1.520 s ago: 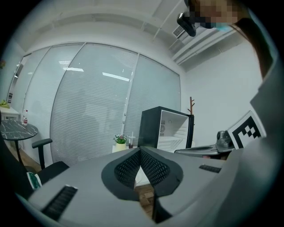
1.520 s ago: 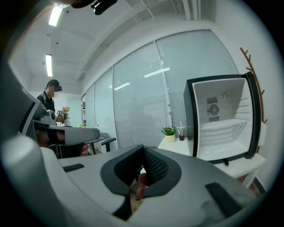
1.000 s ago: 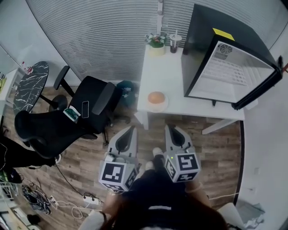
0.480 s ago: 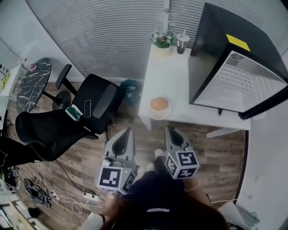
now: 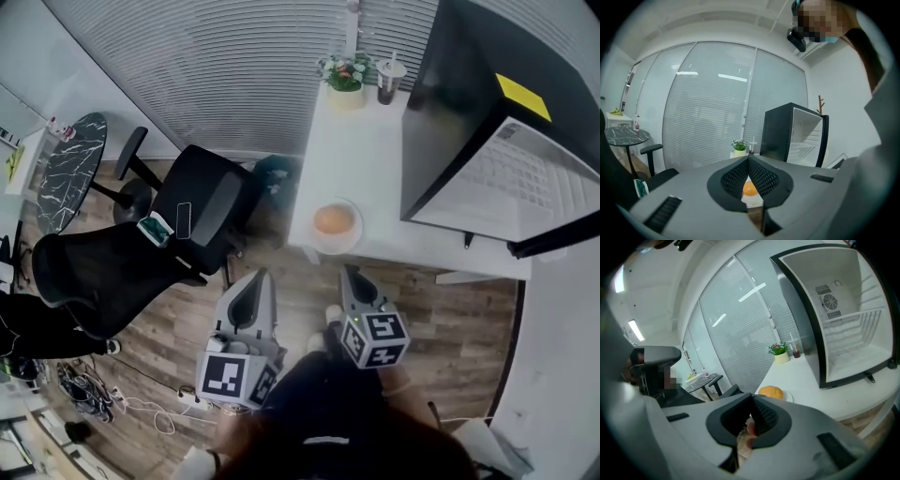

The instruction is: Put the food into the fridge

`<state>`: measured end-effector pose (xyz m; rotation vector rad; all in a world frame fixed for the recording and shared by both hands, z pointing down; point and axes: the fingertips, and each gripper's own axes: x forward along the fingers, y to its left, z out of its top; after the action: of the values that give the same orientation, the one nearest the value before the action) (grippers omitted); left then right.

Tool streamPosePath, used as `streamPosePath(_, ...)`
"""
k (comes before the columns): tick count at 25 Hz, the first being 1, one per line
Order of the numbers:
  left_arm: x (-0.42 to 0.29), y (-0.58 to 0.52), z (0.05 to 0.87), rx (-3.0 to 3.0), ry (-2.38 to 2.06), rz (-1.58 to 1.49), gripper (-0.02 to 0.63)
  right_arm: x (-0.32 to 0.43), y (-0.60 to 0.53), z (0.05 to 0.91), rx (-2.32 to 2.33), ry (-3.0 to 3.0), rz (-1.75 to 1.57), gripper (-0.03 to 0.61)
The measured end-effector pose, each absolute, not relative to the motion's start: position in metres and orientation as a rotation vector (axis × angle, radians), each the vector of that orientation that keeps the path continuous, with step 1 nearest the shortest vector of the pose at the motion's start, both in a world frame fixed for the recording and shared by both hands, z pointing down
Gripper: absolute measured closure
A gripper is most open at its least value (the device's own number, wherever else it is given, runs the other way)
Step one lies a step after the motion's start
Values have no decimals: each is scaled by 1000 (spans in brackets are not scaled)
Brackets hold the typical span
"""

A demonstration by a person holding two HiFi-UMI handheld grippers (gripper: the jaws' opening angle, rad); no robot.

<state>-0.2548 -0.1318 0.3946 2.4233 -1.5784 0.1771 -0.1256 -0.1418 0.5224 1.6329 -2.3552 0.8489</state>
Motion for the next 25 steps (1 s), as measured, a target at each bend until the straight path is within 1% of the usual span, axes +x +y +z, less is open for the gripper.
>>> streamPosePath(4,-252,-134,398,2407,-1582,163,618,-127,-143,538,1594,-2349,913,580)
streamPosePath(6,-253,-136,401,2395,-1588,177,618,-129,-144,545,1570,-2348,946,558)
streamPosePath(16,-259,-139,411,2346,-1632,221,618,-131,-152,568,1529,-2350,1075,558)
streamPosePath(25,-259,-138,419,2322,-1640,262,618,-132,-155,598,1527,-2317,1368,537)
